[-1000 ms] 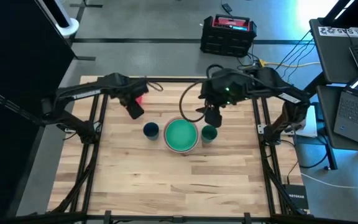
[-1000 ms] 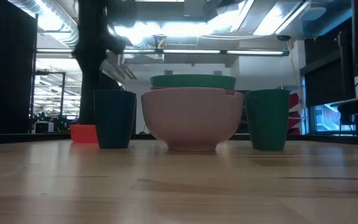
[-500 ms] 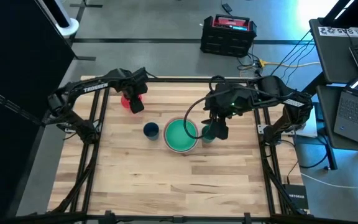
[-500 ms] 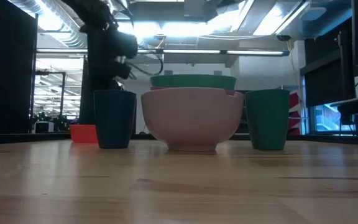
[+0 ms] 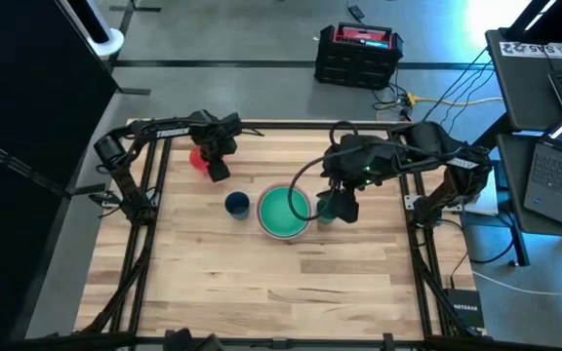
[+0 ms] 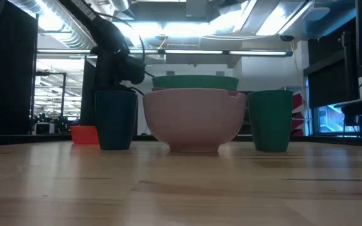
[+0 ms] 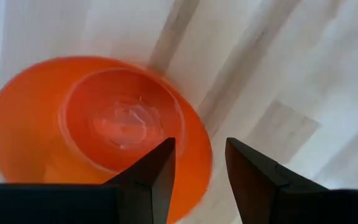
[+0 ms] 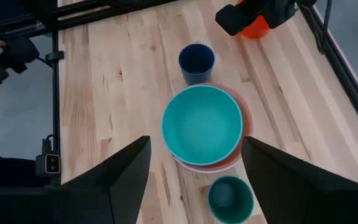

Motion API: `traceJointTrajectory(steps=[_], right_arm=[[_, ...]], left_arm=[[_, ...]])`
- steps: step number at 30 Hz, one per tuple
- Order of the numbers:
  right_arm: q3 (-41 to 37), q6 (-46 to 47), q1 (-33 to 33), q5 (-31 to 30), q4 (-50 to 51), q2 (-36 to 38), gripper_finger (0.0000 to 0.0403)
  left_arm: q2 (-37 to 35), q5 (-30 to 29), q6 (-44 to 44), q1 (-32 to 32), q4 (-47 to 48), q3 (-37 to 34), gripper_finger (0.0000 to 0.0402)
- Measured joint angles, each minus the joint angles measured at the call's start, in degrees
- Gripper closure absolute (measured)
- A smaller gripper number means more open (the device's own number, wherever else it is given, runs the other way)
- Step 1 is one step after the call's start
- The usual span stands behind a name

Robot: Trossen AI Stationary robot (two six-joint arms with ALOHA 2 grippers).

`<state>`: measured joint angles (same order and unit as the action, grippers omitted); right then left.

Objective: Nest bowls inside each other
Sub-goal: Stack the orange bowl on the blue bowl

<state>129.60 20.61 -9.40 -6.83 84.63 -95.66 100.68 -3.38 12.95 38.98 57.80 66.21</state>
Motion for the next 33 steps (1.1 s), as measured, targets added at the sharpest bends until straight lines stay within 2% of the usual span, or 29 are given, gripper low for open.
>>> traceJointTrajectory(steps=[3, 5, 7, 11, 13, 24, 28, 33], right_arm=[[0.0, 0.5, -0.5, -0.5, 0.2, 0.0, 0.0166], [0.0, 1.2, -0.9, -0.9, 1.0, 0.0, 0.0166], [0.0, 1.5, -1.0, -2.4, 2.3, 0.0, 0.0166], [-0.1, 1.8, -2.0, -6.8, 5.7, 0.0, 0.0166], [-0.6, 2.3, -2.7, -8.7, 5.4, 0.5, 0.0166], [-7.3, 8.9, -7.7, -19.1, 5.4, 6.5, 0.0166], [-13.8, 13.4, -9.4, -20.3, 5.4, 9.2, 0.0166], [-22.0, 17.9, -10.6, -20.6, 5.4, 11.4, 0.0166]], left_arm=[[0.2, 0.0, 0.4, 0.6, -3.0, -2.5, 0.0285], [0.2, -0.1, 0.8, 0.6, -4.5, -4.0, 0.0320], [0.2, -0.2, 1.9, 0.7, -4.4, -4.8, 0.0376], [-2.8, -0.4, 2.1, -0.7, -2.6, -2.6, 0.0399], [-5.7, -0.3, 1.3, -2.5, -0.5, 1.3, 0.0400], [-9.4, 0.7, -5.6, -27.7, 16.7, 32.5, 0.0401], [-3.6, 0.8, -8.7, -37.5, 14.7, 38.9, 0.0401], [5.8, -0.5, -8.2, -45.2, 12.7, 45.0, 0.0402]])
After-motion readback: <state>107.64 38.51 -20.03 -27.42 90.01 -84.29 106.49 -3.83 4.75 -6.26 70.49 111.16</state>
